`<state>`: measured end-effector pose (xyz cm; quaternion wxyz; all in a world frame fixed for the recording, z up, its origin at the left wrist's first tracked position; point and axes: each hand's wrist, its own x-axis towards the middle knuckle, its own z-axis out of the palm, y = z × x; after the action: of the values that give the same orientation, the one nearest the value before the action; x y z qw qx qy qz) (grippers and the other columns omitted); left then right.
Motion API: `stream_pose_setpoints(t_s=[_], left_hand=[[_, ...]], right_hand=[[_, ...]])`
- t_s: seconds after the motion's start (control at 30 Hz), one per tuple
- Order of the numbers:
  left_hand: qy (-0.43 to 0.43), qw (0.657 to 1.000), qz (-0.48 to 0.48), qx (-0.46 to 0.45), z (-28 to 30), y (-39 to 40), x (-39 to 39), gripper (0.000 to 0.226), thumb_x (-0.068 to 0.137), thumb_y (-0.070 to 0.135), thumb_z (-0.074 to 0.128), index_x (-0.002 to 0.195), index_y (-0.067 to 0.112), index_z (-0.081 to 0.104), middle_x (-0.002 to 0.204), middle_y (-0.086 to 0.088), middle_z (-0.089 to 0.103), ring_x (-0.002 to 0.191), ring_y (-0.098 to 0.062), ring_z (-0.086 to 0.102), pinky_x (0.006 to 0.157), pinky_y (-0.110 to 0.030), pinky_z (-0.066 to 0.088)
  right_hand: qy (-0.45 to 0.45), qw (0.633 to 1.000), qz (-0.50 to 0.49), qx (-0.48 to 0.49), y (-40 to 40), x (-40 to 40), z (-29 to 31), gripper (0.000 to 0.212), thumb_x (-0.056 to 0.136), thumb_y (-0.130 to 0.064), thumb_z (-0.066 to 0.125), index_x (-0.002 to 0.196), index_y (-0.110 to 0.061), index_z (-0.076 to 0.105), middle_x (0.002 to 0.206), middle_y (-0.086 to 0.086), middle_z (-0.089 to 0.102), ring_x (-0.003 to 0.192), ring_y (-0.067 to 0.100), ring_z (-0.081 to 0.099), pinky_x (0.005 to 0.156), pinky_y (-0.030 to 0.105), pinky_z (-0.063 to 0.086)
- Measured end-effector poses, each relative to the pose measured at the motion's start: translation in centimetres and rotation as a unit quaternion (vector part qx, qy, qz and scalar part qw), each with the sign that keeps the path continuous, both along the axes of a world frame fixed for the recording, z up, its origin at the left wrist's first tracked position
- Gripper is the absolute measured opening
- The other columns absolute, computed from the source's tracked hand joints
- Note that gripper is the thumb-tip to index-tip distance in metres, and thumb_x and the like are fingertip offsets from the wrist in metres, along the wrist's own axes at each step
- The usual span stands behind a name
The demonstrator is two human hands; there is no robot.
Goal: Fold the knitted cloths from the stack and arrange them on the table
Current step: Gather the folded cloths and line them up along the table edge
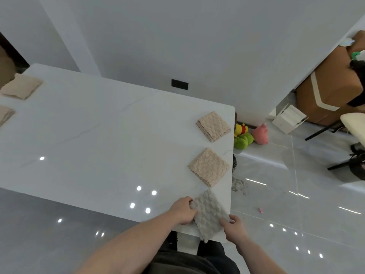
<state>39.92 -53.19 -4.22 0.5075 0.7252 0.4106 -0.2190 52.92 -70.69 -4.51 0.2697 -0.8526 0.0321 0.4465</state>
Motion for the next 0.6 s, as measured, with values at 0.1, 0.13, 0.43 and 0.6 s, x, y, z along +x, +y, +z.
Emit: stream_pose_setpoints(t_s=[0.1, 0.13, 0.43, 0.6], left_hand=[[-0.004, 1.000, 0.018, 0.003, -0.5, -0.4, -0.5, 0.010, 0.092, 0.027, 0.053, 0.087, 0.019, 0.057, 0.091, 0.002, 0.060, 0.084, -0.017, 0.058, 0.073, -0.028, 0.045], [-0.008, 1.000, 0.030, 0.003, -0.6, -0.6, -0.6, 0.011, 0.092, 0.026, 0.054, 0.083, 0.019, 0.056, 0.085, 0.003, 0.058, 0.078, -0.016, 0.055, 0.071, -0.028, 0.044], [-0.007, 0.997, 0.076, -0.032, -0.1, -1.5, -0.7, 0.018, 0.092, 0.031, 0.062, 0.080, 0.024, 0.050, 0.081, 0.007, 0.052, 0.069, -0.008, 0.047, 0.063, -0.023, 0.040], [0.048, 0.999, 0.011, -0.012, 0.0, -1.6, -1.1, 0.050, 0.086, 0.045, 0.061, 0.128, 0.023, 0.048, 0.120, 0.001, 0.057, 0.102, -0.016, 0.059, 0.088, -0.031, 0.051]], right_hand=[[-0.034, 0.998, 0.058, -0.014, 0.8, 0.5, 0.7, 0.018, 0.094, -0.023, 0.062, 0.107, -0.010, 0.058, 0.093, 0.007, 0.065, 0.077, 0.020, 0.059, 0.073, 0.037, 0.049], [-0.046, 0.995, 0.082, -0.015, 0.9, 0.7, 0.9, 0.014, 0.096, -0.021, 0.059, 0.104, -0.010, 0.058, 0.093, 0.007, 0.064, 0.077, 0.019, 0.059, 0.072, 0.036, 0.050], [-0.142, 0.982, 0.101, 0.076, 2.0, 3.1, 1.4, 0.020, 0.101, -0.026, 0.055, 0.119, -0.021, 0.050, 0.109, -0.001, 0.064, 0.085, 0.018, 0.068, 0.069, 0.039, 0.058], [-0.195, 0.961, 0.187, 0.063, 1.1, 2.5, 0.2, 0.048, 0.098, -0.025, 0.060, 0.143, -0.022, 0.044, 0.143, 0.000, 0.048, 0.125, 0.022, 0.055, 0.097, 0.036, 0.050]])
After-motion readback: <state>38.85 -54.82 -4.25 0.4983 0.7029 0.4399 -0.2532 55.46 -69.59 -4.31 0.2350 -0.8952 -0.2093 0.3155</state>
